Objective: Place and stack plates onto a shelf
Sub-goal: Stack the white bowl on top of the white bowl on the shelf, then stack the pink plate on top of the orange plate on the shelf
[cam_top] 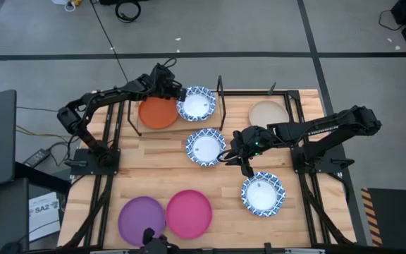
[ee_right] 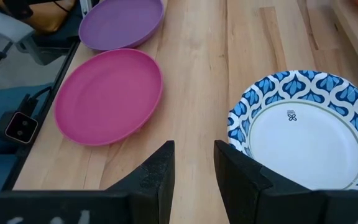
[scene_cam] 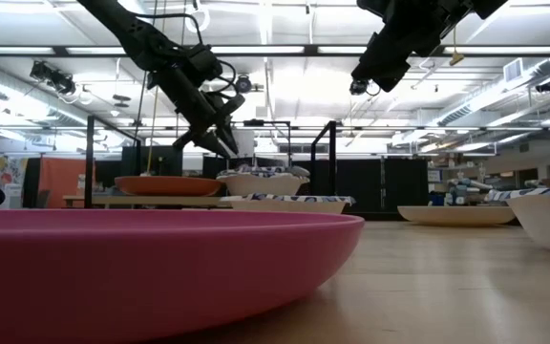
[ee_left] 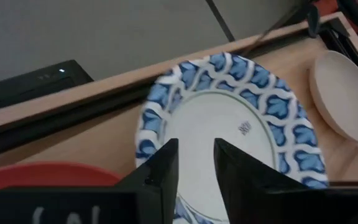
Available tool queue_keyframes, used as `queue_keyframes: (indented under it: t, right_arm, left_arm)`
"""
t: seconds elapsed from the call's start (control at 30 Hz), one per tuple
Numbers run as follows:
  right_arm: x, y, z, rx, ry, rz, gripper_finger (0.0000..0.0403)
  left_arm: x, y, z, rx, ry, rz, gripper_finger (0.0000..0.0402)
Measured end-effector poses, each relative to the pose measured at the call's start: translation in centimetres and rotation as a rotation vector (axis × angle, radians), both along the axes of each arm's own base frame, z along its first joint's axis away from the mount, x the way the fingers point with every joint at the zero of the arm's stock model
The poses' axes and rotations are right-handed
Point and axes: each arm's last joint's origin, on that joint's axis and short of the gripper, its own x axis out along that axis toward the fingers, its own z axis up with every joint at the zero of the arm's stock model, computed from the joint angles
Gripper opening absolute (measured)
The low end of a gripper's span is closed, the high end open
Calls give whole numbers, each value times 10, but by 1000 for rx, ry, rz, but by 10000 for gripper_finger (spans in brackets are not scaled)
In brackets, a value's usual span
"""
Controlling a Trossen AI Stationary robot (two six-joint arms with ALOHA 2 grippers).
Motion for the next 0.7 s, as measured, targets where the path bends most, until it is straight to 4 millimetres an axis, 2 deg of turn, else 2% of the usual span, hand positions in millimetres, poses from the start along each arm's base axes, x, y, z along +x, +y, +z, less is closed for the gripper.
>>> queue_keyframes:
  t: [0.3, 0.53, 0.7]
  right_arm:
    - [0, 0, 0, 0, 0, 0, 117]
    - [0, 0, 0, 0, 0, 0, 117]
    - [0, 0, 0, 0, 1, 0, 117]
  left_arm:
    - [1, -1, 0, -15, -16, -33, 141]
    - [6, -3, 4, 87, -3, -119, 141]
    - [17, -12, 7, 178, 1, -216, 141]
